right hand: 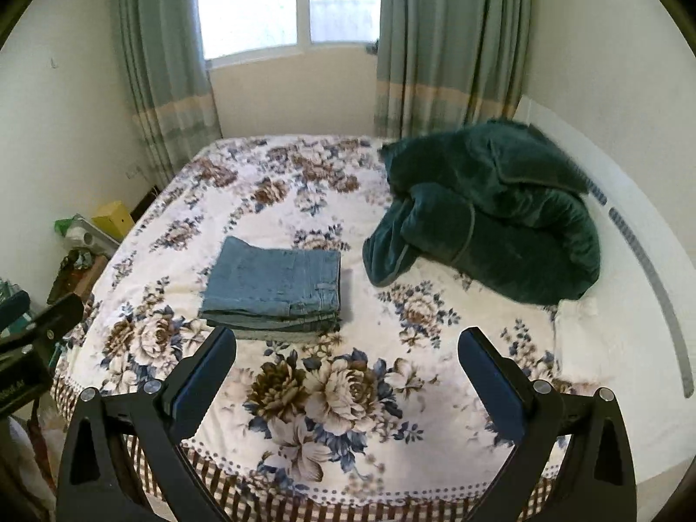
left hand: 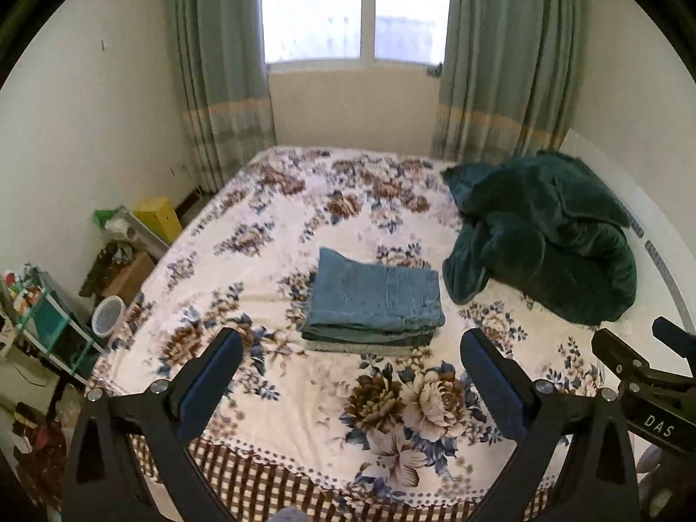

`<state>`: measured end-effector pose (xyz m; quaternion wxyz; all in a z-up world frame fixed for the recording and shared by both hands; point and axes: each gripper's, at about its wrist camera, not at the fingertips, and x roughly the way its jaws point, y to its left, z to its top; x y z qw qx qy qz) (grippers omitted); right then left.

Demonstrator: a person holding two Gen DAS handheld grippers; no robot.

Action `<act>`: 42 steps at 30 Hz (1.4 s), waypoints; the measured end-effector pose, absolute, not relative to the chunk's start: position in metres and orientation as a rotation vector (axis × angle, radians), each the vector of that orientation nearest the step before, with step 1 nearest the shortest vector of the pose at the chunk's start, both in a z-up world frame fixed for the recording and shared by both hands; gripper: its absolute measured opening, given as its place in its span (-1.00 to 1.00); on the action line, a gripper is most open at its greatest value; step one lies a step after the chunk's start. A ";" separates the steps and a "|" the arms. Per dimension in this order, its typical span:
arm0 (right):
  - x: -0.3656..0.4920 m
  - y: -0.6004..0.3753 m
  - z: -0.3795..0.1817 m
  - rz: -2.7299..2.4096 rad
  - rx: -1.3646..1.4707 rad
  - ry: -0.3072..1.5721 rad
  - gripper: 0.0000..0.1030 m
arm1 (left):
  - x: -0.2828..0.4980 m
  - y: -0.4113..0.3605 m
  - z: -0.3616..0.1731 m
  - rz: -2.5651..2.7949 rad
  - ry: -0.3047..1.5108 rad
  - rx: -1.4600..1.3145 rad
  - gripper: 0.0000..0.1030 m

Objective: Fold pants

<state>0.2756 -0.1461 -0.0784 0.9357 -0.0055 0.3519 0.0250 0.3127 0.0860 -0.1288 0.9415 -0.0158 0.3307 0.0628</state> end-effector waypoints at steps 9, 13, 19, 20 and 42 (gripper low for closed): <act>0.196 -0.137 -0.008 0.093 -0.014 0.618 1.00 | 0.261 0.098 -0.087 0.140 0.600 -0.043 0.99; 0.174 -0.130 0.005 0.105 -0.006 0.600 1.00 | 0.243 0.099 -0.084 0.128 0.595 -0.056 0.99; 0.157 -0.126 0.013 0.105 0.001 0.590 1.00 | 0.229 0.100 -0.088 0.127 0.606 -0.064 0.99; 0.156 -0.126 0.013 0.109 0.007 0.592 1.00 | 0.228 0.101 -0.089 0.127 0.612 -0.065 0.99; 0.160 -0.129 -0.007 0.107 -0.002 0.646 1.00 | 0.216 0.095 -0.096 0.173 0.666 -0.021 0.99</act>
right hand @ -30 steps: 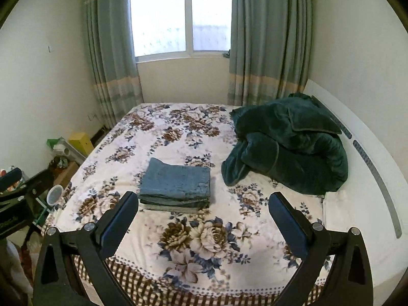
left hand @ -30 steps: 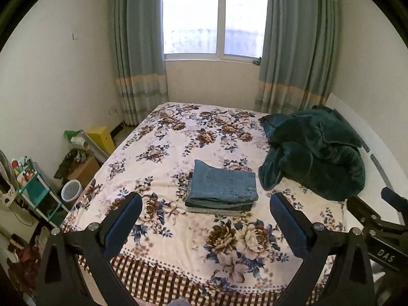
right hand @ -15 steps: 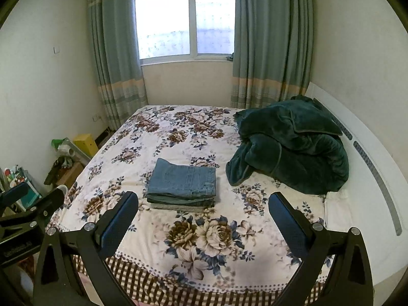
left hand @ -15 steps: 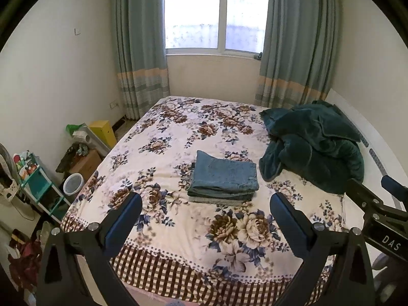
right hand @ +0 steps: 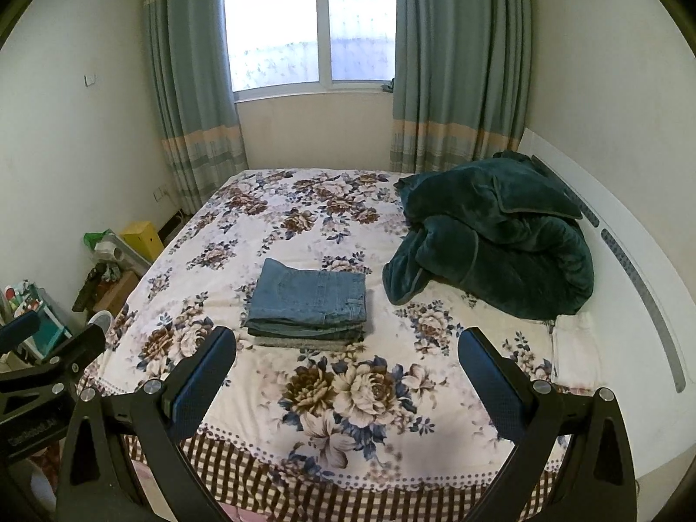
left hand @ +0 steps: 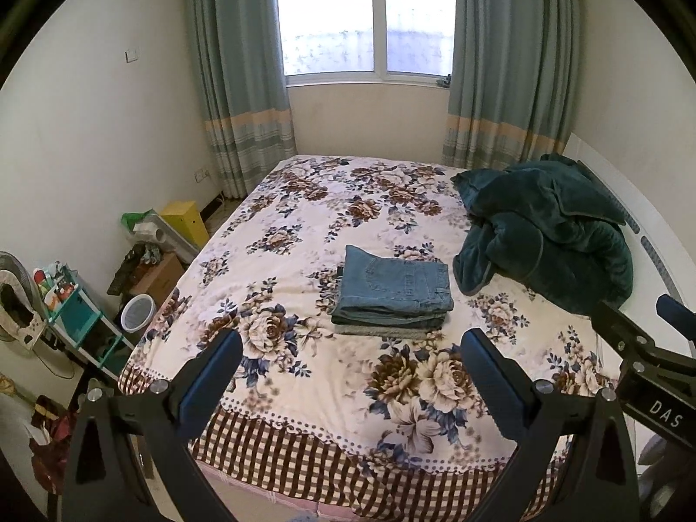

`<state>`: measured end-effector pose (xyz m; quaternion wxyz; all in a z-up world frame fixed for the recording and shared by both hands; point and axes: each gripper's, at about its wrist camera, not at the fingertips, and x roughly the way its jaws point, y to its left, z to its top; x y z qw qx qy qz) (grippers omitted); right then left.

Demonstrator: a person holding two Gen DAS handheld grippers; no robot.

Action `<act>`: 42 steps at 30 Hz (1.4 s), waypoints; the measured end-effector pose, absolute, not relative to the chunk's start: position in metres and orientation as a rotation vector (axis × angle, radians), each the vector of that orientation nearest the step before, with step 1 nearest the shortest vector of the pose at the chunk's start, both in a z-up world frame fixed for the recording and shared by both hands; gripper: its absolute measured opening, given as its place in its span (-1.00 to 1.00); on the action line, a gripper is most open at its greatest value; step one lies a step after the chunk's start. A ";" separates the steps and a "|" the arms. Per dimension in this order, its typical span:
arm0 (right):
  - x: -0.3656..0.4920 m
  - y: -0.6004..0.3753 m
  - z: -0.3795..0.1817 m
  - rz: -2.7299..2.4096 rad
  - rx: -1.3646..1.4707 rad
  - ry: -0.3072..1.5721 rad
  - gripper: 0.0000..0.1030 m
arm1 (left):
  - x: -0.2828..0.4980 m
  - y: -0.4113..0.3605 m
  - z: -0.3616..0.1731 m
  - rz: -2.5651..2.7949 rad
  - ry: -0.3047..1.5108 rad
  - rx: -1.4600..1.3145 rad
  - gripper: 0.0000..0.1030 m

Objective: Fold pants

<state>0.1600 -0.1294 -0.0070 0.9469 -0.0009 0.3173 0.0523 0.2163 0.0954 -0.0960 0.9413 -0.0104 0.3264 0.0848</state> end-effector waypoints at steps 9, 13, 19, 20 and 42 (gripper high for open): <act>0.163 -0.133 -0.011 0.103 -0.006 0.659 1.00 | 0.225 0.094 -0.098 0.147 0.669 -0.017 0.99; 0.165 -0.132 -0.011 0.101 -0.008 0.662 1.00 | 0.227 0.094 -0.098 0.143 0.670 -0.017 0.99; 0.164 -0.132 -0.015 0.111 -0.007 0.668 1.00 | 0.229 0.096 -0.099 0.148 0.673 -0.018 0.99; 0.165 -0.132 -0.016 0.115 -0.006 0.671 1.00 | 0.228 0.097 -0.099 0.149 0.675 -0.021 0.99; 0.162 -0.129 -0.020 0.122 -0.011 0.671 1.00 | 0.228 0.102 -0.101 0.162 0.681 -0.036 0.99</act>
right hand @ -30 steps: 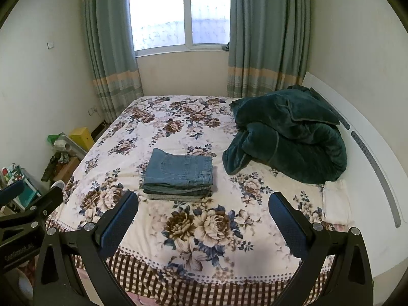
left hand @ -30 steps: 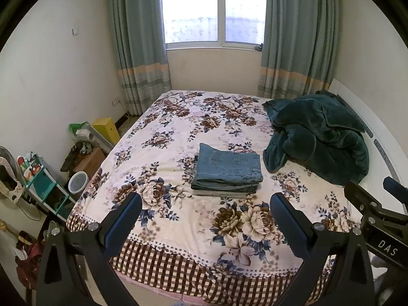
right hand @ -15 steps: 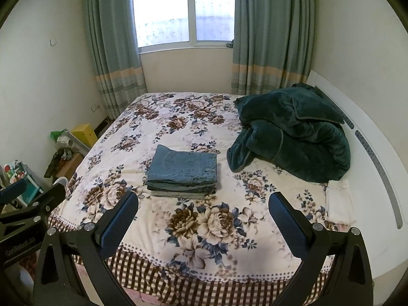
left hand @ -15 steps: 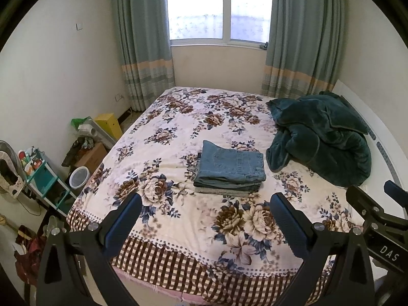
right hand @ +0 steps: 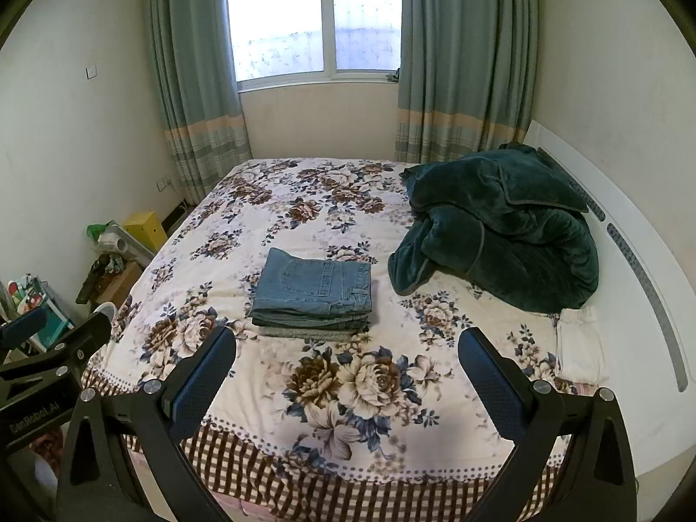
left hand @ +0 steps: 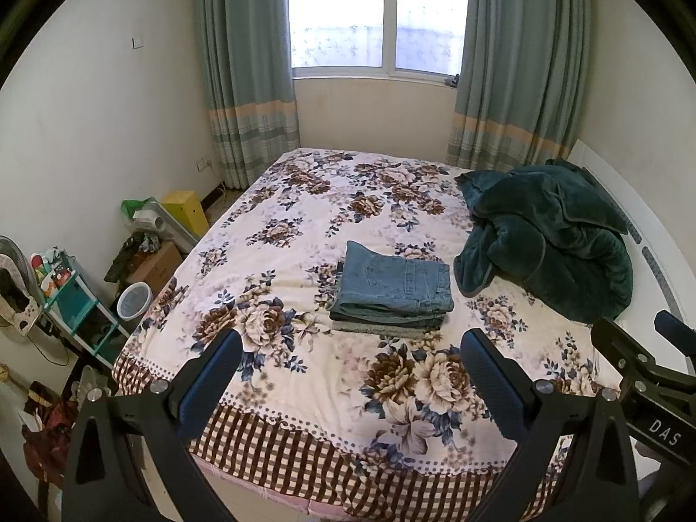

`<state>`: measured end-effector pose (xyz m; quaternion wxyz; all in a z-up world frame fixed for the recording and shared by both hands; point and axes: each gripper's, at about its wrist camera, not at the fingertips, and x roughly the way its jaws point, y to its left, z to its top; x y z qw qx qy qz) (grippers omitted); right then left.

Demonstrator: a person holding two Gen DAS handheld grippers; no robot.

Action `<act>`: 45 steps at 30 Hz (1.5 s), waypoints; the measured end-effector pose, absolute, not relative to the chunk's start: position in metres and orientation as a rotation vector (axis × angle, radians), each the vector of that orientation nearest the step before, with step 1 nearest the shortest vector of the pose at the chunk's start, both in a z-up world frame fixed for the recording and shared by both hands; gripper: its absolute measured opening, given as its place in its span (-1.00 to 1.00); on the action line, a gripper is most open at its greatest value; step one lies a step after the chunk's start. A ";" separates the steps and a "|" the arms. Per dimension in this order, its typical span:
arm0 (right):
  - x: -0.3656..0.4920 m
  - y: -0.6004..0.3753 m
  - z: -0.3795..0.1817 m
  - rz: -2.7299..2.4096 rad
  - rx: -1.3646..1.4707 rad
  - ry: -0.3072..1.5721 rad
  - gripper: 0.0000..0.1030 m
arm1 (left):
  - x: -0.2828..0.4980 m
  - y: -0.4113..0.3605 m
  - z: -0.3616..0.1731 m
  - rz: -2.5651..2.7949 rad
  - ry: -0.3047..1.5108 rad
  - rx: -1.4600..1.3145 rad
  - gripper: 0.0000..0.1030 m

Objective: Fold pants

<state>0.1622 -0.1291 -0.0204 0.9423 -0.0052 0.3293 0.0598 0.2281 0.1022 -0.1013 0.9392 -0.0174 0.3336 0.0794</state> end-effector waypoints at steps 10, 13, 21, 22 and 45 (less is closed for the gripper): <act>0.163 -0.128 -0.020 0.122 -0.008 0.675 1.00 | 0.226 0.102 -0.101 0.163 0.683 -0.039 0.99; 0.161 -0.128 -0.021 0.123 -0.010 0.674 1.00 | 0.226 0.102 -0.101 0.165 0.683 -0.041 0.99; 0.162 -0.128 -0.021 0.124 -0.012 0.674 1.00 | 0.226 0.101 -0.100 0.166 0.683 -0.040 0.99; 0.162 -0.128 -0.021 0.125 -0.011 0.676 1.00 | 0.225 0.102 -0.100 0.164 0.683 -0.042 0.99; 0.167 -0.128 -0.016 0.137 -0.011 0.680 1.00 | 0.227 0.104 -0.093 0.160 0.662 -0.037 0.99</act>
